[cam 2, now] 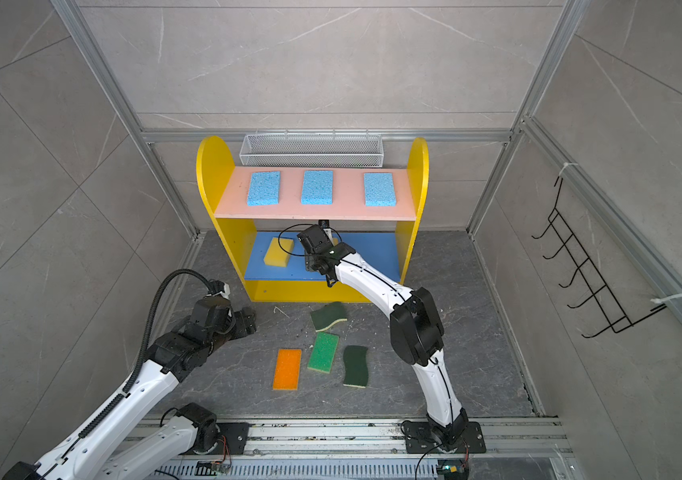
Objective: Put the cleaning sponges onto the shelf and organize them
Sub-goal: 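Set the yellow sponge down beside the other one and open the right gripper, then withdraw the right gripper from the shelf while the left gripper reaches toward the blue shelf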
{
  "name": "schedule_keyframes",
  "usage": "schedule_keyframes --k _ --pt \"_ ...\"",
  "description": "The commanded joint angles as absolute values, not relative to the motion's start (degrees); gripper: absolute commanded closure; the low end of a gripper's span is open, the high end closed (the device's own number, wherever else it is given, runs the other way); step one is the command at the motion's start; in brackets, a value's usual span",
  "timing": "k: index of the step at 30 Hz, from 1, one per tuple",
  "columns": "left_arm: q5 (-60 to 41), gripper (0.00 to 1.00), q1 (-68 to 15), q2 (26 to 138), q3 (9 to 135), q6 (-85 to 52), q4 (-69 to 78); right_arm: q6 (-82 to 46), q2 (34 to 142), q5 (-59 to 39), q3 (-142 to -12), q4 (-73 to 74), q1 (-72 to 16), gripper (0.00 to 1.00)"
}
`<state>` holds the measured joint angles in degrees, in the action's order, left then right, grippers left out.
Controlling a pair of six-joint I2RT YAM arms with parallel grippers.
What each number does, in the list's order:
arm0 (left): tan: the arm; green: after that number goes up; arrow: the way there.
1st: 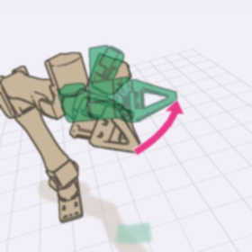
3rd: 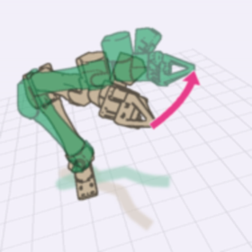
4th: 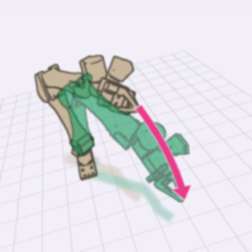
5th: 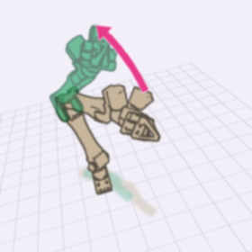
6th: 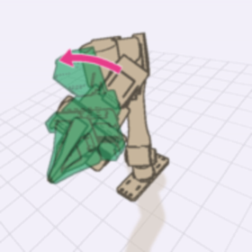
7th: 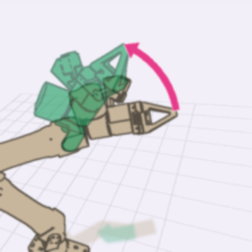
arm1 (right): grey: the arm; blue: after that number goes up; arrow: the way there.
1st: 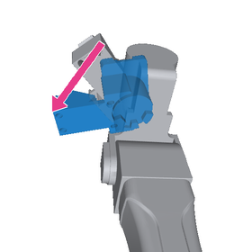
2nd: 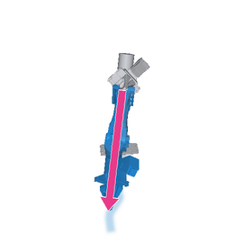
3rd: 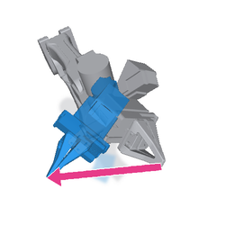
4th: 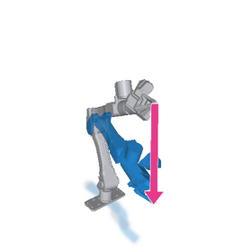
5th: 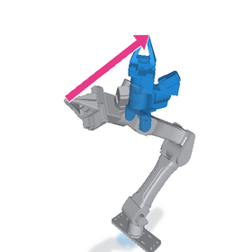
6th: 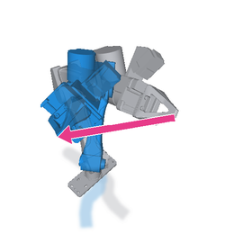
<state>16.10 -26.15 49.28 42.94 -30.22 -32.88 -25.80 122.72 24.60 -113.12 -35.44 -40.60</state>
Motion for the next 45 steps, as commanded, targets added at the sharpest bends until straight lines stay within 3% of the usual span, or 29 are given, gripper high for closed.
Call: schedule_keyframes --k 1,15,21,27,37,45 --pt "16.9 0.17 -26.3 48.6 43.5 -31.0 -31.7 -24.1 118.9 23.8 -111.7 -34.0 -41.3 0.15" --pt "16.1 0.17 -26.3 47.5 43.5 -31.8 -32.0 -21.6 108.8 24.2 -103.6 -31.0 -43.9 0.13" --pt "15.4 0.17 -26.3 46.3 43.0 -32.6 -32.0 -20.9 108.9 22.1 -103.3 -29.2 -44.6 0.28" --pt "15.1 0.17 -26.3 45.1 42.4 -32.9 -32.3 -22.0 107.1 22.3 -101.4 -28.7 -45.4 0.31" --pt "14.1 0.19 -26.4 43.9 42.0 -32.9 -35.3 -27.6 88.6 26.1 -80.0 -29.9 -46.1 0.28" --pt "13.0 0.20 -26.5 42.3 41.8 -33.6 -37.9 -34.6 72.4 27.4 -65.2 -39.4 -46.0 0.25"
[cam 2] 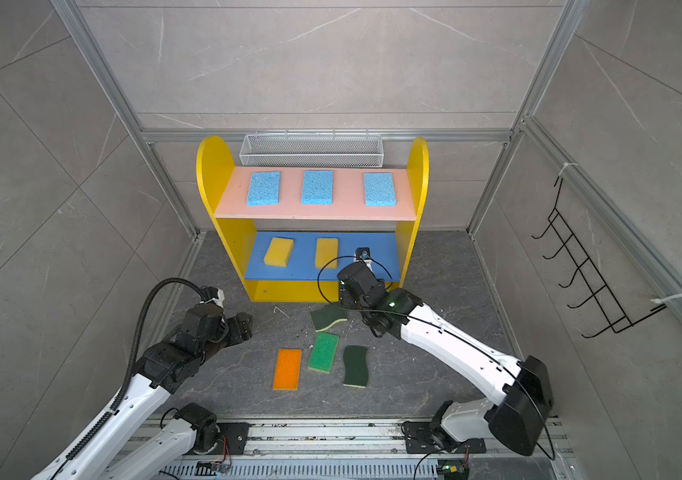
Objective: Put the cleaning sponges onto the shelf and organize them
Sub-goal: 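Withdraw the right gripper from the shelf while the left gripper reaches toward the blue shelf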
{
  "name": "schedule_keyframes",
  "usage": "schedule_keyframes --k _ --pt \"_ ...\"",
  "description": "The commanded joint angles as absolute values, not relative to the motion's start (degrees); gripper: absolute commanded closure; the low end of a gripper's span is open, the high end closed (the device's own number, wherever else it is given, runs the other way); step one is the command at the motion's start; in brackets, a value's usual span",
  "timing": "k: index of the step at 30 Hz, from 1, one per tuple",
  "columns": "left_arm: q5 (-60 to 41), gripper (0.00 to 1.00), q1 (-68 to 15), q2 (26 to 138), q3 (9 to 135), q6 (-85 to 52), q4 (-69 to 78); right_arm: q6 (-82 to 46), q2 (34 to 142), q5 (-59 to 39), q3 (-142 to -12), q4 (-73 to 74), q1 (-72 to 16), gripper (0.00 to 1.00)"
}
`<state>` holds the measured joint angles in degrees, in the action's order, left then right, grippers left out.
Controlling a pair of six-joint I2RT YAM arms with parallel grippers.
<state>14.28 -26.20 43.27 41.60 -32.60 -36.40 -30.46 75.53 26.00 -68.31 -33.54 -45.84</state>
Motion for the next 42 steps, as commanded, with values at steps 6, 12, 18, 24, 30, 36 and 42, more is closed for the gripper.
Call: schedule_keyframes --k 6,12,18,24,30,36,42 --pt "12.7 0.22 -26.8 42.3 41.4 -35.0 -39.5 -41.6 63.3 23.1 -54.4 -43.3 -46.1 0.24" --pt "13.1 0.24 -28.1 42.4 40.1 -37.7 -39.3 -46.6 58.4 17.0 -45.5 -43.8 -46.1 0.24" --pt "18.5 0.27 -34.0 46.9 43.0 -38.6 -38.7 -47.5 56.6 13.8 -42.0 -42.6 -46.2 0.24" --pt "23.5 0.29 -39.0 54.3 48.4 -37.7 -33.7 -48.6 56.7 11.4 -38.9 -39.8 -46.9 0.24" --pt "26.7 0.29 -39.3 64.0 55.8 -32.3 -26.6 -46.5 56.0 11.8 -39.5 -39.6 -47.3 0.24" --pt "30.9 0.28 -39.1 73.4 62.7 -26.7 -21.0 -45.6 54.5 11.4 -38.9 -40.0 -47.2 0.23" --pt "31.1 0.22 -36.6 84.3 72.6 -27.8 -25.2 -45.4 54.3 10.4 -38.3 -38.7 -47.2 0.23"
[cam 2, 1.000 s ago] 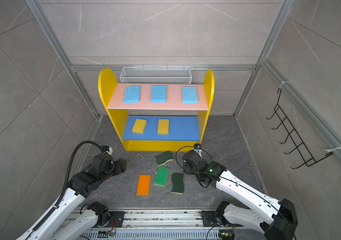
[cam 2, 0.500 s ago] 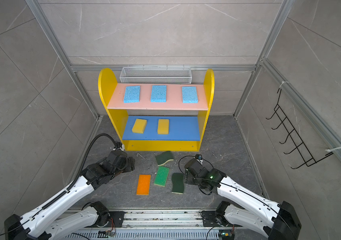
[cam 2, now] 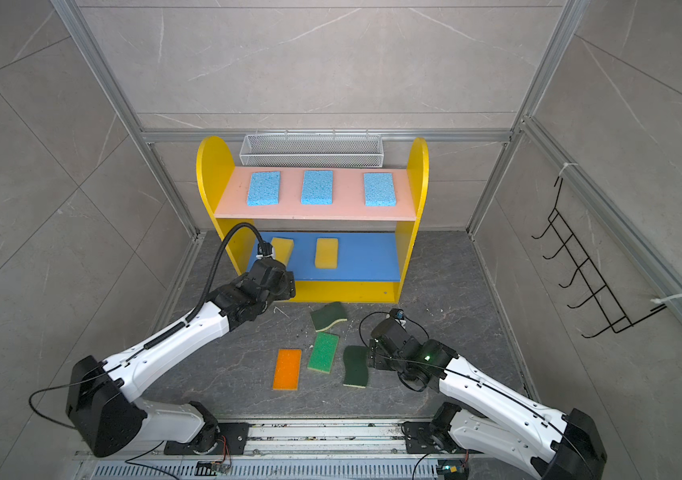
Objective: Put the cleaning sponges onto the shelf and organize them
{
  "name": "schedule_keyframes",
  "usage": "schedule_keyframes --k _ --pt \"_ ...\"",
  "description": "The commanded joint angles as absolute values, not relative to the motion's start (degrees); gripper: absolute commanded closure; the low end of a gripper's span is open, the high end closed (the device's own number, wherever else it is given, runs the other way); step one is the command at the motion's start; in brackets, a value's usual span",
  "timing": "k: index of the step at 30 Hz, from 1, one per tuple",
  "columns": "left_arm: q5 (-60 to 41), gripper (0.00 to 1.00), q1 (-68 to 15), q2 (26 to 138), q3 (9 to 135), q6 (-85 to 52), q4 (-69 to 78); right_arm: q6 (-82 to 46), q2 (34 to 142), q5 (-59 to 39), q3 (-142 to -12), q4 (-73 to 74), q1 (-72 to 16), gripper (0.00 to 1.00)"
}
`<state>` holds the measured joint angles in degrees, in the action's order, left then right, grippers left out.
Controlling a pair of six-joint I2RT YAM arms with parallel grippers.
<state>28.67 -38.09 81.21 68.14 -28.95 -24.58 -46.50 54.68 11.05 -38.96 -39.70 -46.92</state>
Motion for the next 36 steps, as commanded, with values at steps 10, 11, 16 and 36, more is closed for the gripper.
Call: schedule_keyframes --k 10,11,16,36 --pt "31.2 0.16 -35.0 91.1 76.9 -23.3 -22.1 -43.6 54.6 10.3 -38.8 -38.9 -47.2 0.23" --pt "31.4 0.15 -34.8 91.6 77.0 -22.6 -21.7 -43.6 54.7 10.3 -38.8 -38.9 -47.2 0.23" --pt "32.1 0.13 -33.0 93.0 77.1 -21.4 -21.6 -43.3 55.6 10.3 -39.3 -39.1 -47.2 0.23" --pt "25.0 0.00 -28.3 92.1 70.1 -16.9 -15.5 -44.3 58.3 10.4 -41.7 -39.8 -47.2 0.22"
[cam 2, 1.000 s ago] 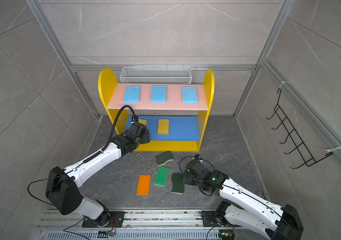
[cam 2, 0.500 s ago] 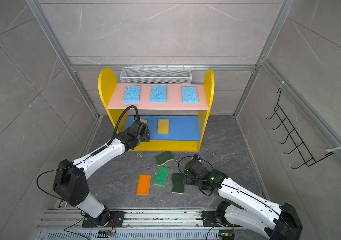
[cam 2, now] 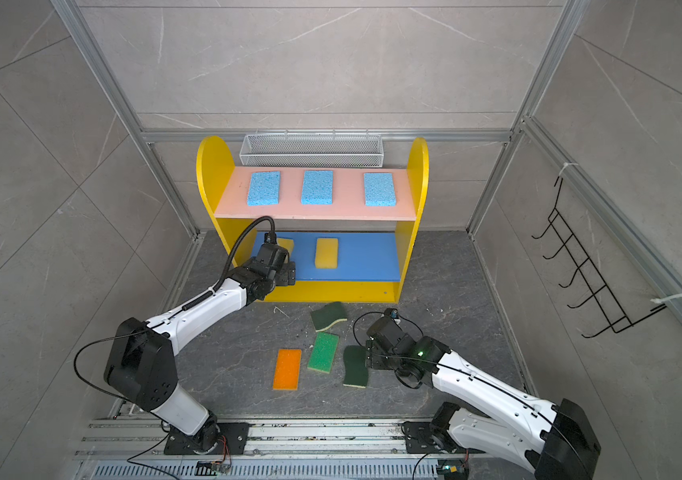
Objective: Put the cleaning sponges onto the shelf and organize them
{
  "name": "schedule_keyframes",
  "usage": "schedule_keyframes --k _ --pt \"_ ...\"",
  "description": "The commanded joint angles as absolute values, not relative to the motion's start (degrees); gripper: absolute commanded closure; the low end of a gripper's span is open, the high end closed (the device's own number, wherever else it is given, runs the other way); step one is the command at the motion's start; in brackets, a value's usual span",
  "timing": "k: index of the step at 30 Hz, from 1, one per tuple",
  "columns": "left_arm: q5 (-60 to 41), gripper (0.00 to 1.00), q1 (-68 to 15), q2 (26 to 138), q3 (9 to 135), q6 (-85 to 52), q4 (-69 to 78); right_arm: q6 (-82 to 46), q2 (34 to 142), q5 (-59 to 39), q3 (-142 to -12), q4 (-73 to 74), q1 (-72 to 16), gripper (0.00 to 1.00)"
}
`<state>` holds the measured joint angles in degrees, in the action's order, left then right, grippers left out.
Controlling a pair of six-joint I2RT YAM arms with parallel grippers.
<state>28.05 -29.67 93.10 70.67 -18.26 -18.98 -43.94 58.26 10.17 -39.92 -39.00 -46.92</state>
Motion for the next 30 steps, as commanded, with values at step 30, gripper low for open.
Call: schedule_keyframes --k 30 --pt "18.1 0.00 -24.6 98.1 70.5 -15.8 -11.7 -45.6 58.0 10.9 -43.1 -42.1 -47.2 0.22"
